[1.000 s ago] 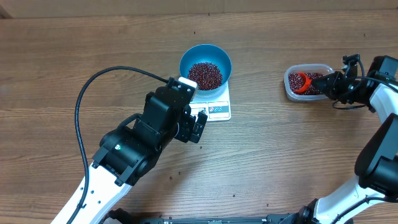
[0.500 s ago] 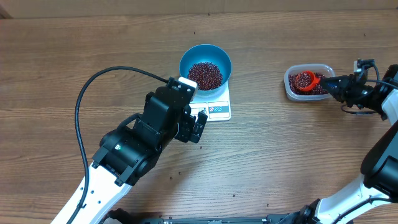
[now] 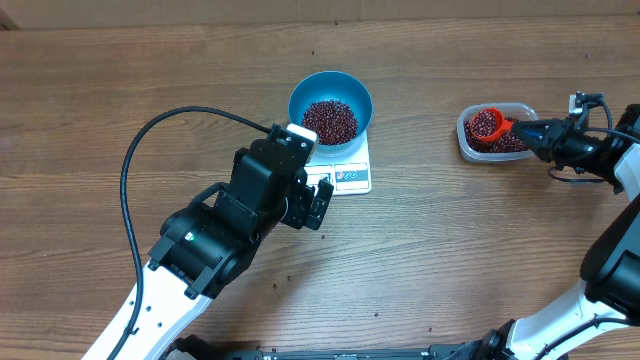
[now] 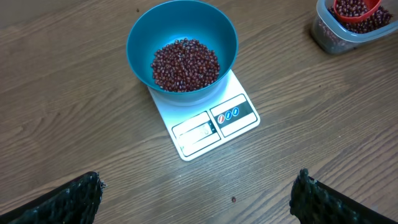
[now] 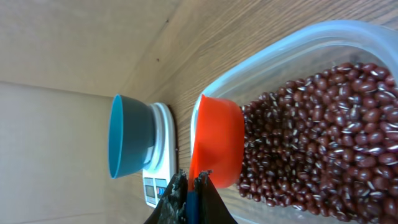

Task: Scoop item into bowl and weigh 150g on scale
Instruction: 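Lift the filled scoop up out of the tub with the right gripper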

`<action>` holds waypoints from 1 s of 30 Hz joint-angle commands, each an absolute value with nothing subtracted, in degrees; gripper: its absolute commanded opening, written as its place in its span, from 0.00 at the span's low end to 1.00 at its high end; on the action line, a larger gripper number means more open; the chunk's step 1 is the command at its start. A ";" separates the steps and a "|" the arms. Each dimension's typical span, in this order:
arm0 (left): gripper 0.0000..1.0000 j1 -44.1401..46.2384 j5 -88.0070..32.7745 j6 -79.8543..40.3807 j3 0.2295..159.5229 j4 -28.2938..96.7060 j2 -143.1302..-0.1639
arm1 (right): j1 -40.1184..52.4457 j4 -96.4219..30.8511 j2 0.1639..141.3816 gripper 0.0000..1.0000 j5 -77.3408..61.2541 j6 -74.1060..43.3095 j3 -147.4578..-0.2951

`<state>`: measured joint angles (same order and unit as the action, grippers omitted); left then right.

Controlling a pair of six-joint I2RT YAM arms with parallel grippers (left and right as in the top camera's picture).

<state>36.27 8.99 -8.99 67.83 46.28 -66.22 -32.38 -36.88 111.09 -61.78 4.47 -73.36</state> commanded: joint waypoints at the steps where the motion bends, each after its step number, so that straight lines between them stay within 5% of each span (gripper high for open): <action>1: 0.99 36.01 9.37 -9.41 68.07 46.28 -65.23 | -33.78 -36.67 111.26 0.04 -66.57 4.49 -72.90; 30: 1.00 36.01 9.37 -9.41 68.07 46.28 -65.23 | -35.94 -40.42 111.26 0.04 -85.41 4.27 -72.90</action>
<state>36.27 9.02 -8.99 67.85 46.28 -66.22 -36.01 -40.14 111.09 -82.76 4.49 -73.36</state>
